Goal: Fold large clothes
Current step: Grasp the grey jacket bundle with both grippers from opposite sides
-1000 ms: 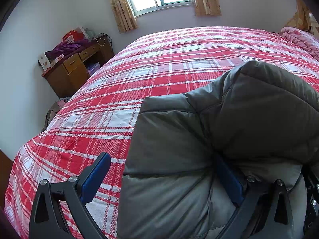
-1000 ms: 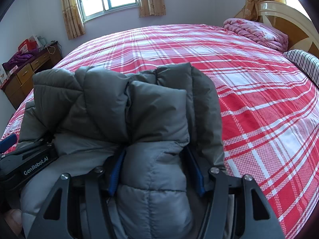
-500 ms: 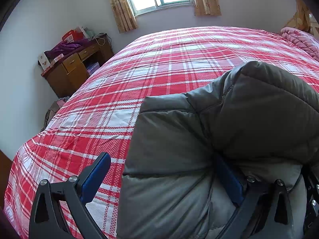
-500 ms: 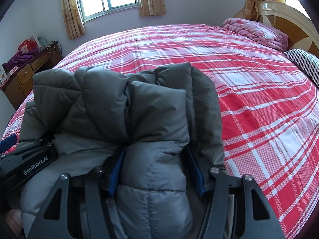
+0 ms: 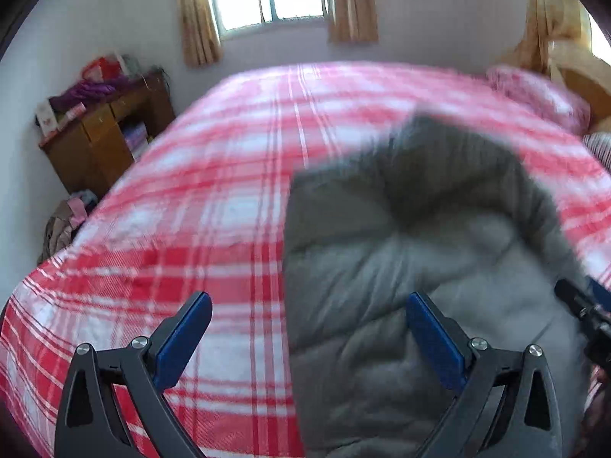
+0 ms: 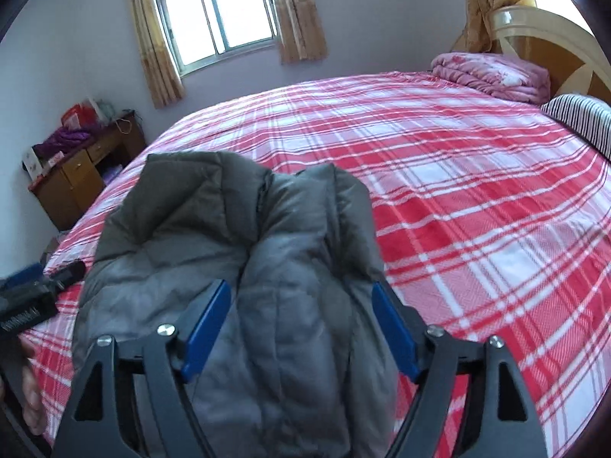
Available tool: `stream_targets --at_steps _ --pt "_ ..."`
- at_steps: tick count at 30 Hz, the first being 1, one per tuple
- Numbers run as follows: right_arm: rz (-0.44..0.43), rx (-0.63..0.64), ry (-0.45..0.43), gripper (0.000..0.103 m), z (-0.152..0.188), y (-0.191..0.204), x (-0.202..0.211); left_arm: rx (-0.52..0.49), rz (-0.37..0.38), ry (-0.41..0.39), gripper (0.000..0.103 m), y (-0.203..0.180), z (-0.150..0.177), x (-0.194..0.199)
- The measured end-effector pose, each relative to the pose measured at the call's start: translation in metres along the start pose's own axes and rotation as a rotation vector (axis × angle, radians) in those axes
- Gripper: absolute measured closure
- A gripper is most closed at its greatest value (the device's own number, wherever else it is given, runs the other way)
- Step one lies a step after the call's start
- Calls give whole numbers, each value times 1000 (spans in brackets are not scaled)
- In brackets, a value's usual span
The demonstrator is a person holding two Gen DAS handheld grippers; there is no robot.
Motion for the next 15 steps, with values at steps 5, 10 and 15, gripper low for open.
stream_targets --at_steps 5,10,15 --pt "-54 -21 74 23 13 2 -18 31 45 4 1 3 13 -13" --pt "-82 -29 85 19 19 -5 -32 23 89 20 1 2 17 -24" --pt "-109 -45 80 17 21 -6 -34 31 77 1 1 -4 20 -26"
Point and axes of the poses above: each gripper's, at about its wrist camera, not at the fingertips, and x roughly against the way its jaws point, y to its left, z to its underside, the point moved 1 cm from there along -x, roughly the way its jaws point, and after that the axes turned 5 degrees about z, right-handed, at the moved point
